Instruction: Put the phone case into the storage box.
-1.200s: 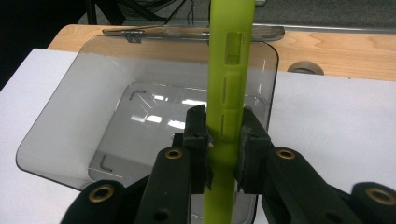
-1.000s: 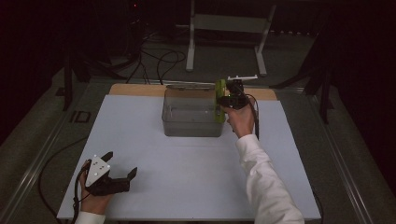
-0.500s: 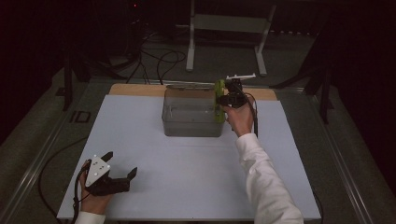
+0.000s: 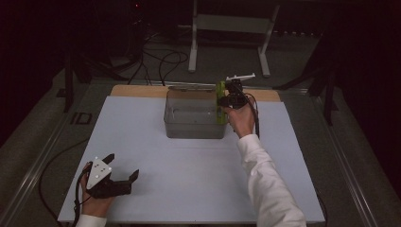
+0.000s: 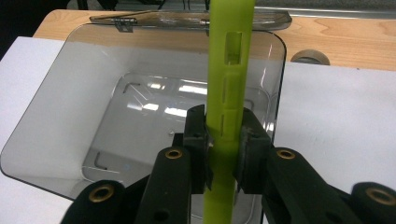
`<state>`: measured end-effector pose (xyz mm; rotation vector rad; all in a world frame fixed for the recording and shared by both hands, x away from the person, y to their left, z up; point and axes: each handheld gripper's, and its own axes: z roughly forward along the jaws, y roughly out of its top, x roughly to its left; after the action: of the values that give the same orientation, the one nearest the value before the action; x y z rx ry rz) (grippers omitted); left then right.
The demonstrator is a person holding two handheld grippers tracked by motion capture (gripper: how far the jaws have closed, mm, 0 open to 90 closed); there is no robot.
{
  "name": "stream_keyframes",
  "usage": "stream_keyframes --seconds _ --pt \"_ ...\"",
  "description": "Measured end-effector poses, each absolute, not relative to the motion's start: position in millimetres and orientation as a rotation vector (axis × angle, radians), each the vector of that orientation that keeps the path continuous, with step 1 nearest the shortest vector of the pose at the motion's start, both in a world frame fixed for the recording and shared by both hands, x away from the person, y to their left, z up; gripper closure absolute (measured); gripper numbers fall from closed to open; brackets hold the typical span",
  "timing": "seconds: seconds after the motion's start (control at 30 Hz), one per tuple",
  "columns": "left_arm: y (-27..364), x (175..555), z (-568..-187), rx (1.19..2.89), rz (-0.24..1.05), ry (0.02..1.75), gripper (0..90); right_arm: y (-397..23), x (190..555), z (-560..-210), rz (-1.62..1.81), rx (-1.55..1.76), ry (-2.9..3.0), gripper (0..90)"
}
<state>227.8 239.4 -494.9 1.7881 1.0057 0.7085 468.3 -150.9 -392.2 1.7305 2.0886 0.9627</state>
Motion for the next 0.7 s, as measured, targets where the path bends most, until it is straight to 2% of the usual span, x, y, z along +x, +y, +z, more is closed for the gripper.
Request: stream_keyframes --seconds 0.7 --pt "240 228 -495 1.787 0.707 1.005 0.0 -149 479 -404 0.891 1.789 2.112 77.1"
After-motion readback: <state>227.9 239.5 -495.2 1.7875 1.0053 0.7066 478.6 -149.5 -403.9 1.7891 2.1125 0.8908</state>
